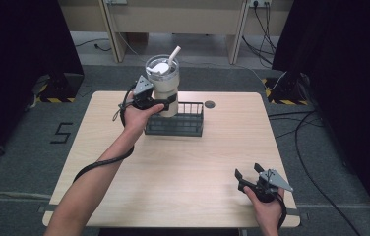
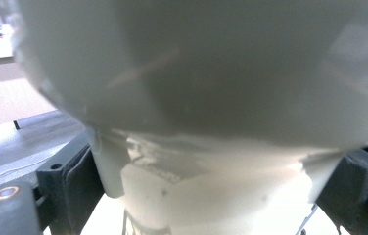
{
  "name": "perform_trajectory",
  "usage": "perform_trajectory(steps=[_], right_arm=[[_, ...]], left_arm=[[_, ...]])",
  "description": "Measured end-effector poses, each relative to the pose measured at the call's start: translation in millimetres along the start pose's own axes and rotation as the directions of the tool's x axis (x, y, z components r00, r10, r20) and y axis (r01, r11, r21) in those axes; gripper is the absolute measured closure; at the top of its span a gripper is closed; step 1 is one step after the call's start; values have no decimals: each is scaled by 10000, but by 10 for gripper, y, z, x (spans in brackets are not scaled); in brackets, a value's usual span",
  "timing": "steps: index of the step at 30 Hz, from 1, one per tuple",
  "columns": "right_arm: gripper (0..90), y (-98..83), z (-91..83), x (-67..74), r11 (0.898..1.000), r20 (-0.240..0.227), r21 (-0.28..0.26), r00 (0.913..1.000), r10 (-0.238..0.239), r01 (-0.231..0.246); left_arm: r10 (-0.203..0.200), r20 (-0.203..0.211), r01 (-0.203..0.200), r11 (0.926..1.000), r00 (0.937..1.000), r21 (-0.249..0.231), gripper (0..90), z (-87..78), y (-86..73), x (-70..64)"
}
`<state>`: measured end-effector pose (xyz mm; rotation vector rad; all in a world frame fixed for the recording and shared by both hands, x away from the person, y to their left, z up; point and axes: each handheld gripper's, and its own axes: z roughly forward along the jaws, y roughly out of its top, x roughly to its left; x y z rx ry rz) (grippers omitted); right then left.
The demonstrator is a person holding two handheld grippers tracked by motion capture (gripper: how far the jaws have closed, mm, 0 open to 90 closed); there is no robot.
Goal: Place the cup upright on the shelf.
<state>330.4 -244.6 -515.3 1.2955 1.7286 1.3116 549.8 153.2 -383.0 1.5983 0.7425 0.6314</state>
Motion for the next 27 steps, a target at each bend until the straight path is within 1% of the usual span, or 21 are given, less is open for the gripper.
perform_trajectory(steps=[5, 6, 9, 14, 15, 16, 17, 18, 22, 23, 24, 25, 26, 27], right_arm=[[194, -3, -4, 1, 10000, -19, 13, 10000, 44, -44], [195, -5, -4, -5, 10000, -8, 12, 10000, -38, 38], [195, -6, 0, -2, 10000, -28, 22, 10000, -60, 60], [194, -6, 3, 4, 10000, -58, 45, 10000, -48, 48], [194, -6, 3, 4, 10000, -54, 45, 10000, -67, 68], [194, -6, 3, 4, 10000, -54, 45, 10000, -67, 68], [194, -7, 3, 5, 10000, -60, 46, 10000, -78, 79], [194, -6, 4, 7, 9999, -78, 52, 9999, -93, 94], [194, -7, 4, 22, 10000, -94, 73, 10000, -33, 34], [194, -7, 4, 22, 10000, -94, 73, 10000, -33, 34], [194, -7, 5, 20, 10000, -101, 65, 9999, -67, 68], [194, -6, 8, 17, 9999, -102, 54, 9999, -123, 123], [194, -6, 8, 17, 9999, -102, 54, 9999, -123, 123], [194, -5, 9, 19, 9999, -116, 47, 9999, -124, 124]], left_arm=[[45, -107, -43, 9999, 9999, 121, 98, 32, -40, 14], [-16, -106, 18, 9998, 9999, 199, 98, 46, -59, 20], [-79, -129, 83, 9996, 9999, 261, 98, 66, -82, 32], [-114, -153, 119, 9994, 9998, 313, 98, 97, -110, 31], [-260, -145, 262, 9995, 9996, 174, 98, 112, -116, 21], [-260, -145, 262, 9995, 9996, 174, 98, 112, -116, 21], [178, -188, -173, 9994, 9997, 302, 98, 109, -108, 52], [-109, -207, 115, 9994, 9997, 316, 98, 120, -119, 34], [-136, -275, 146, 9992, 9995, 378, 98, 143, -152, 30], [202, -304, -189, 9989, 9993, 426, 98, 150, -160, 55], [-318, -320, 328, 9990, 9990, 293, 98, 171, -183, 23], [-264, -353, 280, 9985, 9990, 461, 98, 184, -214, 33], [-264, -353, 280, 9985, 9990, 461, 98, 184, -214, 33], [-278, -360, 297, 9981, 9990, 546, 98, 200, -246, 34]])
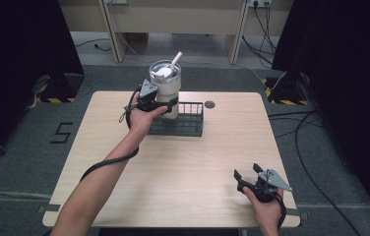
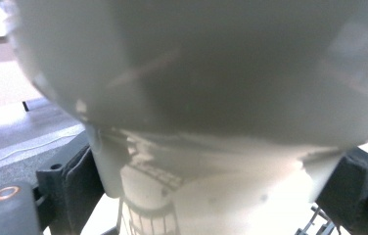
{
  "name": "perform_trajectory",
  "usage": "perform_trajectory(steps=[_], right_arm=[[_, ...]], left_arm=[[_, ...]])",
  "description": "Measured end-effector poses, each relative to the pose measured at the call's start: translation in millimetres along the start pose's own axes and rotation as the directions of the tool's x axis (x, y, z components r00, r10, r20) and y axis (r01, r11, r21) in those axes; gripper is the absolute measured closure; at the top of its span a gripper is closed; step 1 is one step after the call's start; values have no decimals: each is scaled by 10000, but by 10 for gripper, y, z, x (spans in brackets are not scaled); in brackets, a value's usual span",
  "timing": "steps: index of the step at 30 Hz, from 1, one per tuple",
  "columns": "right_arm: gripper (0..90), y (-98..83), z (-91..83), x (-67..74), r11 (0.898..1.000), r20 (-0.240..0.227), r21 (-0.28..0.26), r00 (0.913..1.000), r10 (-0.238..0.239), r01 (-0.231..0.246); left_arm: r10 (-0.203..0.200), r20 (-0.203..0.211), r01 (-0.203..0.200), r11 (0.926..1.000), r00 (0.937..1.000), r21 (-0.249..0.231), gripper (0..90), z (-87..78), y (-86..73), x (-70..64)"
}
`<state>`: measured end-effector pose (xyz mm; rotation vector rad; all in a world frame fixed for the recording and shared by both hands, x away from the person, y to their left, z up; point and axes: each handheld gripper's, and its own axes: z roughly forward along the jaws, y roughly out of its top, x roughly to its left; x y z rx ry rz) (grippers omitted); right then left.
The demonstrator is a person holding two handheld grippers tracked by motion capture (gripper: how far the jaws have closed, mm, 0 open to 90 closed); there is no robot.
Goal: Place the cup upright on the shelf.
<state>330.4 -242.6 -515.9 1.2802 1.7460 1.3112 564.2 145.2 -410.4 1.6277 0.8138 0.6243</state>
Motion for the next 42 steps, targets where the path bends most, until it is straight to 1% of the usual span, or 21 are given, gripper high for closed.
perform_trajectory(steps=[3, 8, 9, 12, 14, 23, 24, 27, 30, 42], right_arm=[[194, -1, 1, 2, 10000, -16, 5, 10000, -19, 19], [194, 0, 0, 4, 10000, -23, 8, 10000, -25, 25], [194, 0, -1, 4, 10000, -16, 21, 10000, -31, 31], [194, -1, -1, 3, 10000, -18, 25, 10000, -52, 52], [194, -1, 0, 3, 10000, -45, 23, 10000, -64, 64], [193, 0, 4, 1, 10000, -88, 31, 9999, -93, 93], [193, 0, 2, 4, 10000, -75, 30, 9999, -77, 78], [193, -1, 1, 2, 10000, -65, 30, 10000, -57, 57], [193, 0, 3, 4, 10000, -74, 47, 9999, -82, 82], [187, 0, 2, 4, 9999, -64, 104, 10000, -22, 23]], left_arm=[[1, -22, -1, 10000, 10000, 78, 98, 15, -28, 4], [-174, -45, 174, 9998, 9998, 84, 98, 56, -114, 0], [-81, -62, 83, 9998, 9999, 193, 98, 56, -129, 6], [-75, -96, 77, 9997, 9999, 236, 97, 66, -161, 7], [-157, -147, 161, 9995, 9998, 255, 97, 78, -204, 10], [-206, -227, 214, 9991, 9995, 358, 96, 90, -286, 5], [-177, -232, 184, 9994, 9996, 288, 96, 89, -301, 3], [-141, -234, 147, 9995, 9996, 288, 95, 81, -306, -4], [-207, -233, 214, 9994, 9995, 273, 94, 84, -309, -1], [-10, -210, 9, 10000, 9998, -50, 86, 80, -359, -16]])
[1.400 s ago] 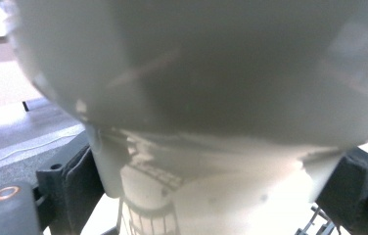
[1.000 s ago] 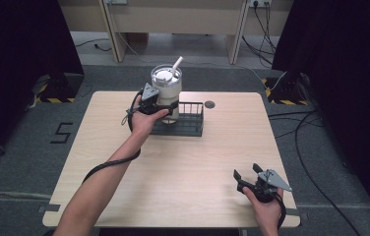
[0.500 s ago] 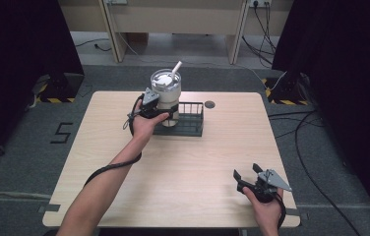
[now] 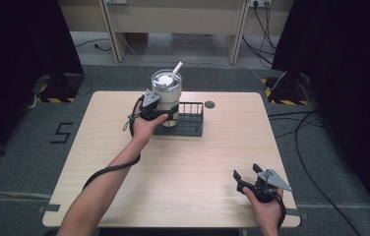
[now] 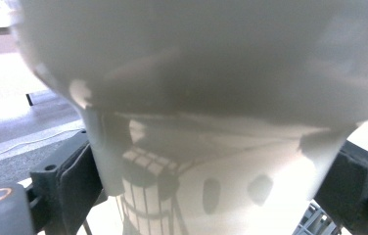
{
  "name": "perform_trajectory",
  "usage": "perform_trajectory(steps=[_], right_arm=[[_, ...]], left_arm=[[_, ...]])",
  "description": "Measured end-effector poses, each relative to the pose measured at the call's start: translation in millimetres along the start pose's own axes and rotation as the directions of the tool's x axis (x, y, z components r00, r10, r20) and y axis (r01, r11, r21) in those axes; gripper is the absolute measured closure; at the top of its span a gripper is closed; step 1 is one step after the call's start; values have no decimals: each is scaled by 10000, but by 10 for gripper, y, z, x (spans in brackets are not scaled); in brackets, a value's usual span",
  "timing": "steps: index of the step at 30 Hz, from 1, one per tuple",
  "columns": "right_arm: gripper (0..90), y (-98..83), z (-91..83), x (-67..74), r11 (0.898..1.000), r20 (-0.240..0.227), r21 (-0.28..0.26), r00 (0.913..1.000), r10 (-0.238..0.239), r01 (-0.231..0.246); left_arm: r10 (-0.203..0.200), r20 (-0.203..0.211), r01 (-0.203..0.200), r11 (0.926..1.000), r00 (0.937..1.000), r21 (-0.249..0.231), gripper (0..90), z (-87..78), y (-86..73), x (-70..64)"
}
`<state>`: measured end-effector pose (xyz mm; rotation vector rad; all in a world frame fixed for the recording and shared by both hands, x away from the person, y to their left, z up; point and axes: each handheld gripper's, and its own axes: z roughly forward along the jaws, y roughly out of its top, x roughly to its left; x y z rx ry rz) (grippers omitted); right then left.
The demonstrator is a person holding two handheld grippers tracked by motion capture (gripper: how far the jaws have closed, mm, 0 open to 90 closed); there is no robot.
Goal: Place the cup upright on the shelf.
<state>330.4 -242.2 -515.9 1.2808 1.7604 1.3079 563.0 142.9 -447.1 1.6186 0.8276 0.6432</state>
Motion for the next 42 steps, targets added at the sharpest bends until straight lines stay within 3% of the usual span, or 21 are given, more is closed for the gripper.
perform_trajectory(steps=[13, 22, 30, 37, 42], right_arm=[[183, 1, 2, 0, 10000, 6, 13, 10000, -17, 17], [182, 1, 3, 0, 10000, 33, 17, 10000, -12, 12], [183, 0, 2, 0, 10000, 74, 2, 10000, -4, 4], [182, 0, -2, -4, 10000, 109, 9, 9999, 25, -25], [182, 0, -1, -1, 10000, 115, 26, 9999, 14, -14]], left_arm=[[-14, -25, 14, 10000, 10000, -30, 85, -61, -33, -2], [103, 93, -103, 9999, 9999, -7, 101, -196, -40, 2], [548, 464, -543, 9985, 9974, -118, 142, -439, 10, -21], [557, 831, -554, 9984, 9950, -58, 145, -689, -13, -4], [566, 804, -564, 9984, 9951, -52, 145, -854, -46, 39]])
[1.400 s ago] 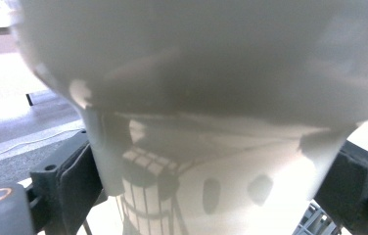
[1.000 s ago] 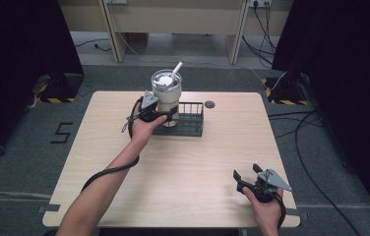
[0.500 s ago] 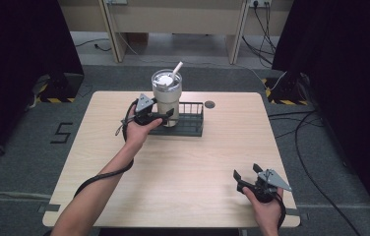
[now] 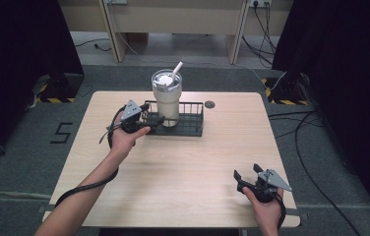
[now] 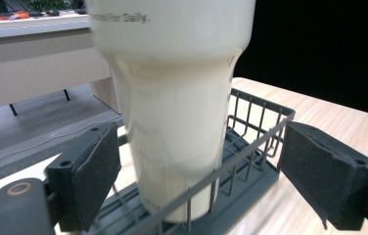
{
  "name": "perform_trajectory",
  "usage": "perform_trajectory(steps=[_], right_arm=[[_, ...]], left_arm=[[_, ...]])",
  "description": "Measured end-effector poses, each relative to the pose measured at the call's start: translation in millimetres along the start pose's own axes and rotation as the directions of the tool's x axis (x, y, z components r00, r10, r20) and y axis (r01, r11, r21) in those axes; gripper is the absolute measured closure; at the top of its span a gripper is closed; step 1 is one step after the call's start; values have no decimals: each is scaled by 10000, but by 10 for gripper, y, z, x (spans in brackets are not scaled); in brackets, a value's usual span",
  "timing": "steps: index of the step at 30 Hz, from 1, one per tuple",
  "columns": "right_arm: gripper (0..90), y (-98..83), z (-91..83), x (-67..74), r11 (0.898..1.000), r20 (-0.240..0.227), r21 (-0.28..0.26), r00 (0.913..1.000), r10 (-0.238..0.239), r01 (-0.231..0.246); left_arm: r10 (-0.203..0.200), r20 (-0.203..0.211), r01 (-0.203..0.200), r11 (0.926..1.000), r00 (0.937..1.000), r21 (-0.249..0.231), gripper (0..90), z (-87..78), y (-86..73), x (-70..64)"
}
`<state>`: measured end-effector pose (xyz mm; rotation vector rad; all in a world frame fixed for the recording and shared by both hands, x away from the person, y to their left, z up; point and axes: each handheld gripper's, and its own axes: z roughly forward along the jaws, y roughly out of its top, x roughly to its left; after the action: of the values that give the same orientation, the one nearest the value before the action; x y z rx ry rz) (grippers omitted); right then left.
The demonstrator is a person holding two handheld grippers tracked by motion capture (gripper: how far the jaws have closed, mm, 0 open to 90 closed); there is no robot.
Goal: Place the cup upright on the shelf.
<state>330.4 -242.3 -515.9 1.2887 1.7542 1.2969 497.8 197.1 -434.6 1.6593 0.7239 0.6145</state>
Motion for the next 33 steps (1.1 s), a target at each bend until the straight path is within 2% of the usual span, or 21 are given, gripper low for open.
perform_trajectory(steps=[5, 9, 12, 25, 31, 33], right_arm=[[182, 0, 0, 3, 10000, 26, 14, 10000, -31, 31], [181, 1, 1, 6, 10000, 35, 26, 10000, -59, 59], [182, 1, 4, 9, 9999, 39, 36, 9999, -122, 122], [181, 3, 7, 13, 9997, 114, 43, 9997, -235, 234], [181, 3, 8, 11, 9998, 111, 30, 9997, -220, 220], [182, 2, 7, 12, 9999, 75, 58, 9999, -86, 85]], left_arm=[[-22, -88, 21, 10000, 10000, -74, 145, -255, -59, 51], [-64, -157, 62, 9999, 9999, -114, 145, -376, -92, 77], [-315, -195, 311, 9993, 9993, -222, 145, -522, -148, 106], [-411, -480, 394, 9986, 9980, -361, 145, -858, -256, 144], [-434, -612, 412, 9984, 9972, -376, 144, -1017, -314, 144], [-428, -681, 403, 9985, 9968, -382, 145, -1105, -352, 143]])
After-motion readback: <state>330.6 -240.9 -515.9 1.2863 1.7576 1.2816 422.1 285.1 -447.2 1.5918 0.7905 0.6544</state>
